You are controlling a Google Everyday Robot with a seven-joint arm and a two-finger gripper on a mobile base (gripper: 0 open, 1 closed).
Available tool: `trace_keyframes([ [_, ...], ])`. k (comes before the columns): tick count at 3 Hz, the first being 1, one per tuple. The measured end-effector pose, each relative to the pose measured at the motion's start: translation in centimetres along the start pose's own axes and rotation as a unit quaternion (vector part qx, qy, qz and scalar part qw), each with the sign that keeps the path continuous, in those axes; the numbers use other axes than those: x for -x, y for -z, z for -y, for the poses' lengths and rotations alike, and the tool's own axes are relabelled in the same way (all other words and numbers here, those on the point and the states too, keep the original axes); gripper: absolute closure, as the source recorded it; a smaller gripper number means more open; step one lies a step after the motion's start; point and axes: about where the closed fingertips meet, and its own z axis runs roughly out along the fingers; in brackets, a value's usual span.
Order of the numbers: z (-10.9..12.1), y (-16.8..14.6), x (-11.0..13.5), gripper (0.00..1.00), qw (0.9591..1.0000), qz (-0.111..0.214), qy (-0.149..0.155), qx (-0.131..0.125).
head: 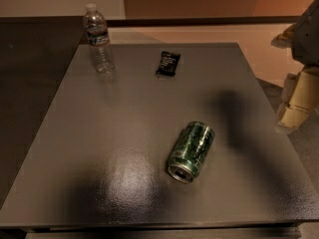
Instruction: Place green can upright
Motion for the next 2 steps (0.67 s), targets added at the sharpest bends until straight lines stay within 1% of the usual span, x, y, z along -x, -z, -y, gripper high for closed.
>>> trace_keyframes([
  [1, 0.0, 0.0, 0.0, 0.00, 1.0000, 0.000, 0.000, 0.000],
  [2, -0.6, -0.2, 1.4, 0.00, 0.9991, 0.014, 0.038, -0.007],
])
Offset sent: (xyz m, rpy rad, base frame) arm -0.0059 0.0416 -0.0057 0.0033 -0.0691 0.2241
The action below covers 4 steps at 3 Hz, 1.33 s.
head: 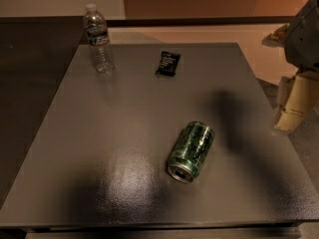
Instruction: Place green can upright
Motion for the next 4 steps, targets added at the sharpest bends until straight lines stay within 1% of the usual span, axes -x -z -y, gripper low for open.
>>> trace_keyframes([
  [1, -1.5, -0.8, 3.1, 0.00, 0.9956, 0.026, 0.090, -0.005],
  [2, -3.0, -2.0, 6.0, 0.00, 0.9803, 0.032, 0.195, 0.001],
  [3, -4.6, -3.4, 8.6, 0.00, 0.9502, 0.024, 0.310, 0.015],
  [4, -6.4, -5.0, 10.2, 0.00, 0.9145, 0.008, 0.403, 0.033],
])
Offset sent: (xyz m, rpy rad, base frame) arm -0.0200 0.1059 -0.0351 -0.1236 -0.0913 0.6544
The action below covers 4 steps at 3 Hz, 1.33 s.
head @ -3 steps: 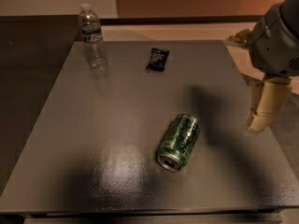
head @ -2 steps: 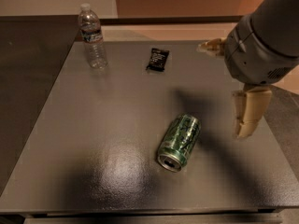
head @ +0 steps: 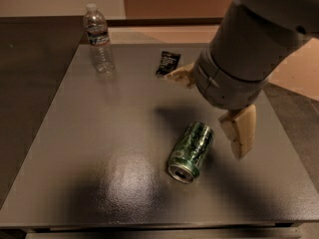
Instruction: Place green can upright
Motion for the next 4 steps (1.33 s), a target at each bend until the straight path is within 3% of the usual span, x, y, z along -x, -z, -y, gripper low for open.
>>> trace_keyframes([
  [1, -0.8, -1.9, 1.9, 0.00, 0.9965, -0.007, 0.077, 0.033],
  [2, -2.1, -3.7, 3.2, 0.00, 0.9897, -0.011, 0.127, 0.065],
  [4, -4.0, -6.6, 4.4, 0.00, 0.9763, -0.003, 0.185, 0.112],
])
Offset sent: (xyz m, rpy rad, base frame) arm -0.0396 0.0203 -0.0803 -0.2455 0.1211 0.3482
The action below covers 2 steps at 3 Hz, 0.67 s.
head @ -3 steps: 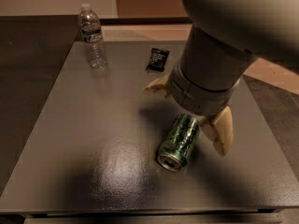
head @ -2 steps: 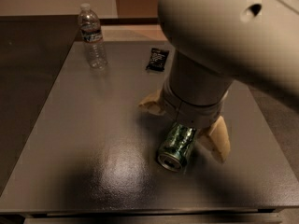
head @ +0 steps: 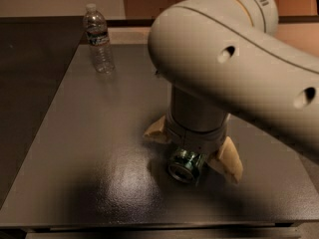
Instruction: Place green can upright
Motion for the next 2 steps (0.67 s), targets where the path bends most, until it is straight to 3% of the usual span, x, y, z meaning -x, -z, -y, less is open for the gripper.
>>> trace_keyframes([
  [2, -0.20, -1.36, 0.55, 0.41, 0.9995, 0.020, 0.018, 0.016],
])
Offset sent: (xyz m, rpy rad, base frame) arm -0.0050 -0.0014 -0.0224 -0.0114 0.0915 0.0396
